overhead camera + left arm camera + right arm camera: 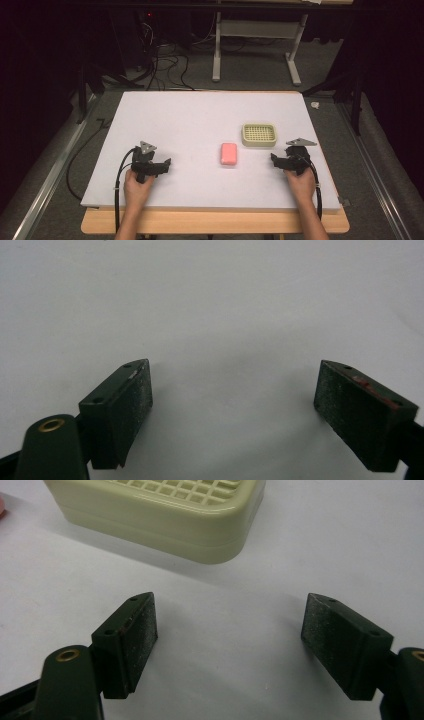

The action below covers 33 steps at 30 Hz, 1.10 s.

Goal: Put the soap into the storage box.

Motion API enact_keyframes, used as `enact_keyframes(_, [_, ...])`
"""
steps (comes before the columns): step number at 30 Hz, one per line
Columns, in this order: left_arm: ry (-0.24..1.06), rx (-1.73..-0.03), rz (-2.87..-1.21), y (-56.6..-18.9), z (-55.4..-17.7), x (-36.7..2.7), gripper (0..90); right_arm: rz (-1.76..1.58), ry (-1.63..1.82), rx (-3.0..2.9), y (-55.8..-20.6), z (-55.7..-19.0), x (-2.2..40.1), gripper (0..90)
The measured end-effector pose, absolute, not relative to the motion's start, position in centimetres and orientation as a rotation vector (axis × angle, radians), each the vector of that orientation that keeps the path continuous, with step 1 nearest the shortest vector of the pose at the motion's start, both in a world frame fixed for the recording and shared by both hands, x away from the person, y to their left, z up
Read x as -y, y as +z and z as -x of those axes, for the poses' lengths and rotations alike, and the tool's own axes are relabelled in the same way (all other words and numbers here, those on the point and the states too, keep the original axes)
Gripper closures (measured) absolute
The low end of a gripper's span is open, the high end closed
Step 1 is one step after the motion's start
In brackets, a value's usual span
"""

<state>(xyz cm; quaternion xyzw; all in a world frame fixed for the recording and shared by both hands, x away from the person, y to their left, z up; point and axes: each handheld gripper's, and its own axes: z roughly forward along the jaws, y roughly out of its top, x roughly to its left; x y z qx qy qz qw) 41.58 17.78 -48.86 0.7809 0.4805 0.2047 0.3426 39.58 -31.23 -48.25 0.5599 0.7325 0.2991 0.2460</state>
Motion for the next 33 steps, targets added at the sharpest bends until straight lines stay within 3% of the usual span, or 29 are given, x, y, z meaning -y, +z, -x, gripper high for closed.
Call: enact_keyframes(33, [0.533,-1.249,-2.03,-48.9,-41.6,-17.8,16.2,-1.465,0.897,-2.017,-47.1,-38.2,30.2,17.2])
